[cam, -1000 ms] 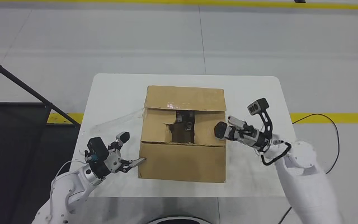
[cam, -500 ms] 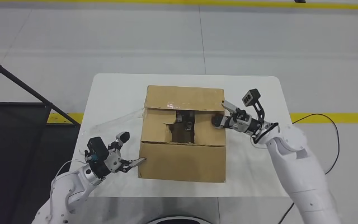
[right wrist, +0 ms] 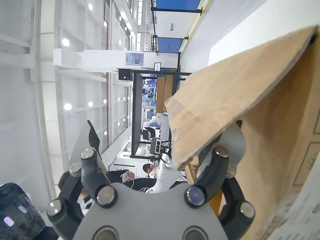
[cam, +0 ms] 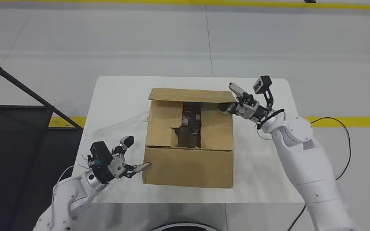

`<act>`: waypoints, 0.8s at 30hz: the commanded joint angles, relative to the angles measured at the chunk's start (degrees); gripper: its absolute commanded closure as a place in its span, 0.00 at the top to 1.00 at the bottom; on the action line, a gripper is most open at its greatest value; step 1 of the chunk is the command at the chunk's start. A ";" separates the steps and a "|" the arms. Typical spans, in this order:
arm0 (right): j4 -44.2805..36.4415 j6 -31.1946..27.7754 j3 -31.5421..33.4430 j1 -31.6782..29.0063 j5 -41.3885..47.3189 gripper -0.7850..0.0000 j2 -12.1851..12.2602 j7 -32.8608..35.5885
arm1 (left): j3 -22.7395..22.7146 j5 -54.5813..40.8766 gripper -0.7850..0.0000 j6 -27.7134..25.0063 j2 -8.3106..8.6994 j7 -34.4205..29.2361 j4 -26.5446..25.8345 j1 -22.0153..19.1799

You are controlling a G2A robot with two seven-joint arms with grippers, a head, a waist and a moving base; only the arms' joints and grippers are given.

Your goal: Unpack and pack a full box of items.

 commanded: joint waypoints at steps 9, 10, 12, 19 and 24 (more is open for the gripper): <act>7.80 -2.27 -4.37 8.45 -2.00 1.00 -2.34 -7.56 | 0.00 0.00 1.00 0.00 0.00 0.00 0.00 0.00; 8.92 -2.72 -4.71 9.32 -2.35 1.00 -2.60 -8.65 | 0.00 0.00 1.00 0.00 0.00 0.00 0.00 0.00; 10.67 -3.62 -5.70 10.84 -2.88 1.00 -3.18 -10.21 | 0.00 0.00 1.00 0.00 0.00 0.00 0.00 0.00; 16.83 -8.74 -9.19 15.39 -6.51 1.00 -5.27 -16.24 | 0.00 0.00 1.00 0.00 0.00 0.00 0.00 0.00; 21.54 -8.74 -12.36 18.16 -9.91 1.00 -6.88 -19.14 | 0.00 0.00 1.00 0.00 0.00 0.00 0.00 0.00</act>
